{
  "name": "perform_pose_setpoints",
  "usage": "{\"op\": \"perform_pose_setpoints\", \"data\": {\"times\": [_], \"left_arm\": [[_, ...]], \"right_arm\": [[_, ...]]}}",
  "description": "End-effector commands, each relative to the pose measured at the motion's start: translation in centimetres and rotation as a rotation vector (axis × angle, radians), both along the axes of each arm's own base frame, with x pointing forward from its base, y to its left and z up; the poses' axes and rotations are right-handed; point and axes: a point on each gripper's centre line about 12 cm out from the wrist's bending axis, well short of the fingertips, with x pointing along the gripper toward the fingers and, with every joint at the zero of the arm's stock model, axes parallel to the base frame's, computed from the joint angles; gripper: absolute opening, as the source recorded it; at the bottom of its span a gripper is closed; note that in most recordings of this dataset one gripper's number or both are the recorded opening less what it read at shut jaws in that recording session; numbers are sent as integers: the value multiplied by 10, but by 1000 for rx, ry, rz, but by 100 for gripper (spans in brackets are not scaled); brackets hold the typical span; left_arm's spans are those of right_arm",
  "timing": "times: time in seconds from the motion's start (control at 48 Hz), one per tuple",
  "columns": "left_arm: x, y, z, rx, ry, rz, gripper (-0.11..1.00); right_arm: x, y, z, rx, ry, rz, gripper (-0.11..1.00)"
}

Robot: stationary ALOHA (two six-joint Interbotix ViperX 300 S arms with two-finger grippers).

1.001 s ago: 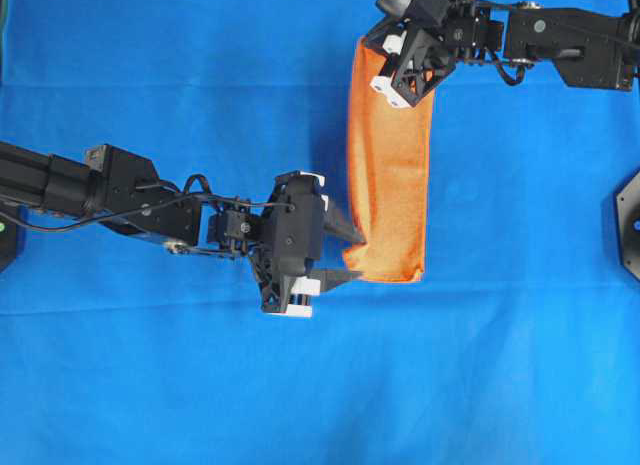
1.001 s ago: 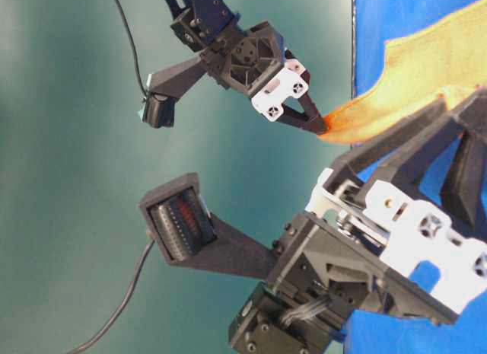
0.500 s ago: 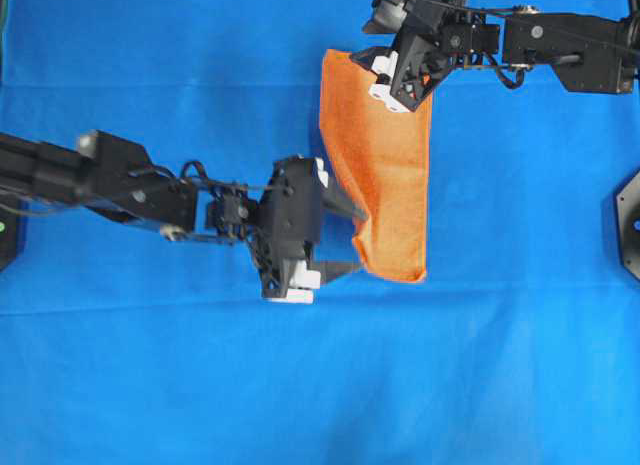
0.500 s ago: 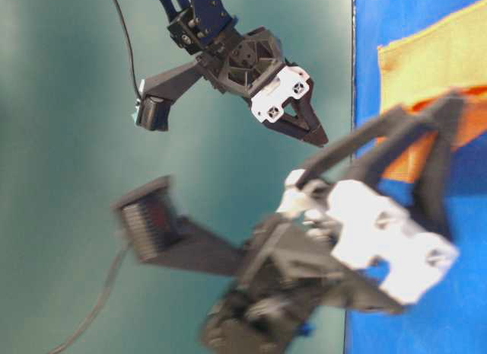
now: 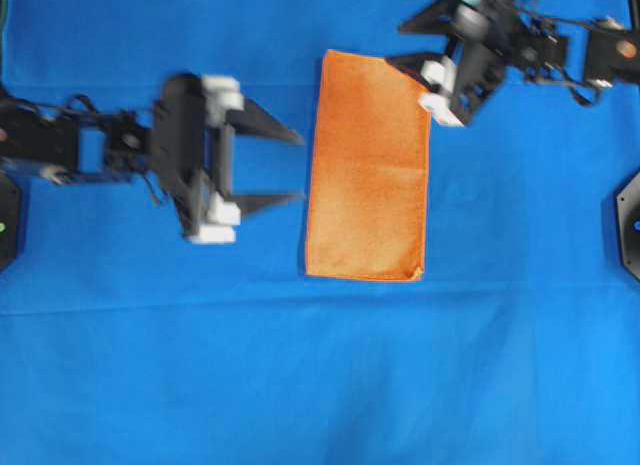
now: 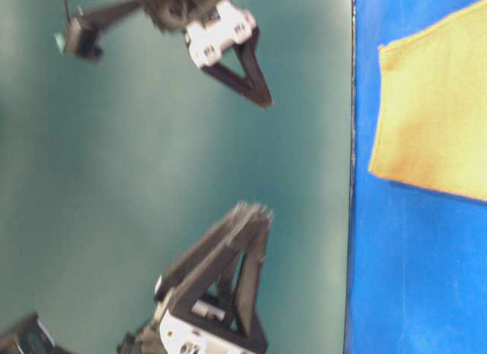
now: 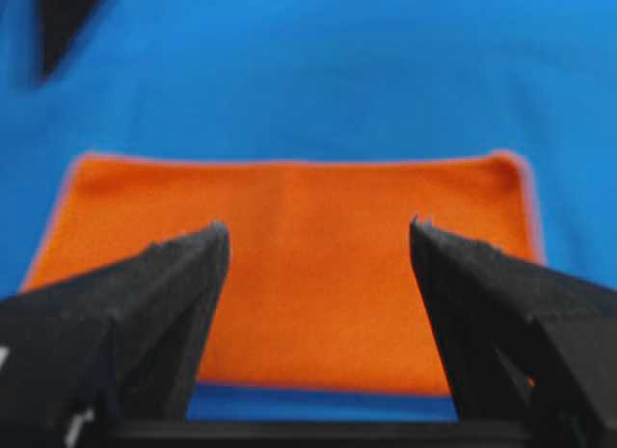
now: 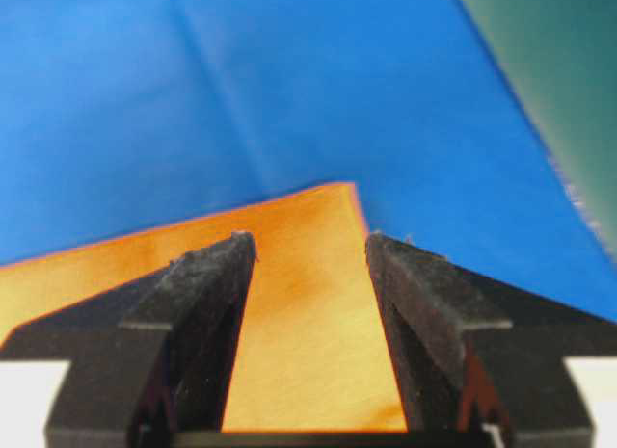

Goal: Fold the orange towel.
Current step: 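Release the towel and pull both grippers back to the sides, then grasp the top corners of the folded strip with both grippers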

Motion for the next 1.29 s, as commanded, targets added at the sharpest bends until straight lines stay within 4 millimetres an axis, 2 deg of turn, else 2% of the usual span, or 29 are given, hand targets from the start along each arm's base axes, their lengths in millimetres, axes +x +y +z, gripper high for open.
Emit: {"op": "perform_pose_setpoints", "data": {"times": [0.0,0.167,0.292,0.396,0.771,0.897,1.063,1.272], "left_arm": [[-15,11,13,-1,-67,40,70],[-42,22,12,-19,-108,95,70],[-55,21,8,-27,-125,101,70],[-55,20,4,-55,-123,109,70],[-48,22,1,-83,-113,118,70],[-39,27,5,-79,-136,128,70],[-6,47,1,-79,-117,167,71],[34,89,-31,-94,-23,251,75]], "right_arm": [[-14,19,15,7,-88,37,55],[-38,48,19,35,-161,90,55],[-54,57,12,72,-178,86,55],[-59,59,7,89,-181,82,55],[-56,57,6,91,-171,76,55],[-54,44,5,91,-163,33,55],[-47,12,-9,107,-100,-69,55],[-36,-25,-45,148,24,-163,55]]}}
